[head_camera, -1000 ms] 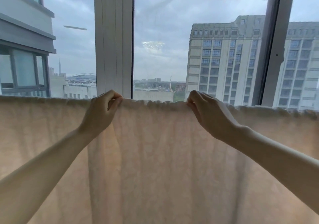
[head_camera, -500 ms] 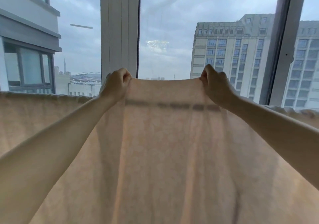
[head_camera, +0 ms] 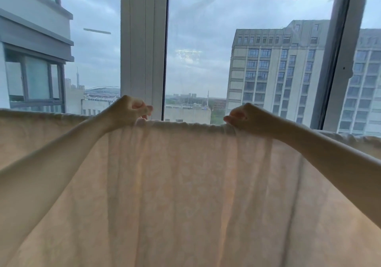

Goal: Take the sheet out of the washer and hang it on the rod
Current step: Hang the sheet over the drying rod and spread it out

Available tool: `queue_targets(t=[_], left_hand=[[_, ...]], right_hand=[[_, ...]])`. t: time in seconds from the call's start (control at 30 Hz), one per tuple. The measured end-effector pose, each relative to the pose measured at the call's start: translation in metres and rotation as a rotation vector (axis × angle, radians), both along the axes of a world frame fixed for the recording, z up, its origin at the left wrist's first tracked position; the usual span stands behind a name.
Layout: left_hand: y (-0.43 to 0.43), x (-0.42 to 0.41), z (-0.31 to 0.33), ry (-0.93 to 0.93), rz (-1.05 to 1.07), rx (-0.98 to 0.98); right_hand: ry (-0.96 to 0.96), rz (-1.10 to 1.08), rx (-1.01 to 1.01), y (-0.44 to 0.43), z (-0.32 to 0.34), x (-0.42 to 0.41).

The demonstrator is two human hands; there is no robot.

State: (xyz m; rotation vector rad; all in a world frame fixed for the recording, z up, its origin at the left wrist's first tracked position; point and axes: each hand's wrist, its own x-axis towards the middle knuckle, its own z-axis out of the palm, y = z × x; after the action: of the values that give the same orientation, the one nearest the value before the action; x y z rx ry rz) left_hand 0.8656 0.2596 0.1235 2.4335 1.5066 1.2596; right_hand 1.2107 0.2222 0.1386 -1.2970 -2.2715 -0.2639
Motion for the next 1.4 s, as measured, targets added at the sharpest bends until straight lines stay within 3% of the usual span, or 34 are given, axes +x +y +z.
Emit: queue_targets(t=[0.2,0.57,0.9,1.03,1.13,1.23,1.4], left_hand=[[-0.013,-0.054,-0.017,0.159,0.187,0.048],[-0.009,-0.084,-0.03,-0.21,0.14,0.094],[0.012,-0.082,-0.033,-0.152,0.317,0.151],[0.01,-0.073,-0.048,-0.098,0.374,0.216],[0.008,-0.066,-0.051,-0.105,0.335,0.219],[0.003,-0.069,-0.046,-0.22,0.208,0.113],[0.0,-0.072,-0.038,-0.264,0.155,0.144]], right_hand=[[-0.117,0.063,0.115,-0.005,-0.012,-0.057],[0.028,0.222,0.24,0.004,-0.031,-0.148],[0.154,0.03,0.384,0.013,-0.027,-0.092],[0.086,-0.078,0.384,0.01,-0.034,-0.061],[0.097,-0.104,0.335,0.01,-0.035,-0.06],[0.155,0.009,0.27,0.01,-0.029,-0.076],[0.037,0.065,0.237,0.005,-0.032,-0.112]])
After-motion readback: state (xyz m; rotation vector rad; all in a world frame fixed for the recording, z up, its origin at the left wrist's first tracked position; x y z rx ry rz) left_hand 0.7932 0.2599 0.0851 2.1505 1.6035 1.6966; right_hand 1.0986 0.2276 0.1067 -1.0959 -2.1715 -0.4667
